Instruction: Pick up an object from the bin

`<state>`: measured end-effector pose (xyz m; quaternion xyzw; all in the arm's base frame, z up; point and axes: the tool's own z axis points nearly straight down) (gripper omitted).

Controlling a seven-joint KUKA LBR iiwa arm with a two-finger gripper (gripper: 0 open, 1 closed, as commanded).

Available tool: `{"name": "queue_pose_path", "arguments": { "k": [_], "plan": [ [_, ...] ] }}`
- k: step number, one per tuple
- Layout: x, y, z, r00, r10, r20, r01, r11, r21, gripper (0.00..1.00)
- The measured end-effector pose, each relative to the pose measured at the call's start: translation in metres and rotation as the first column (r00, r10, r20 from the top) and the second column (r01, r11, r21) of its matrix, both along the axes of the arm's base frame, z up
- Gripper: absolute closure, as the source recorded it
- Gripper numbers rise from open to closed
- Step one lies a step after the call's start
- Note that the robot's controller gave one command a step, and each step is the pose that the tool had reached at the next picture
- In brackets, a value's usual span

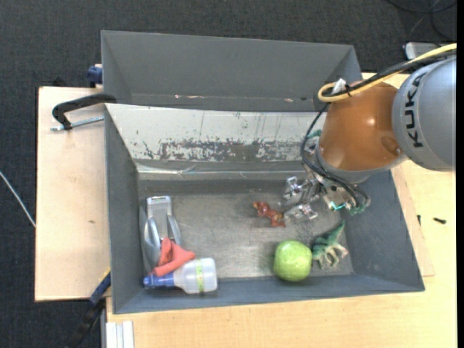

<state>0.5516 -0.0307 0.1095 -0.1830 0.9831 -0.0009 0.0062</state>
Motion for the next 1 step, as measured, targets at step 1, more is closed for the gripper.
{"name": "queue_pose_path", "arguments": {
  "k": [1],
  "plan": [
    [0.0195, -0.0071, -0.008, 0.981, 0.193, -0.006, -0.193, 0.981, 0.0, 1.0]
  ]
}}
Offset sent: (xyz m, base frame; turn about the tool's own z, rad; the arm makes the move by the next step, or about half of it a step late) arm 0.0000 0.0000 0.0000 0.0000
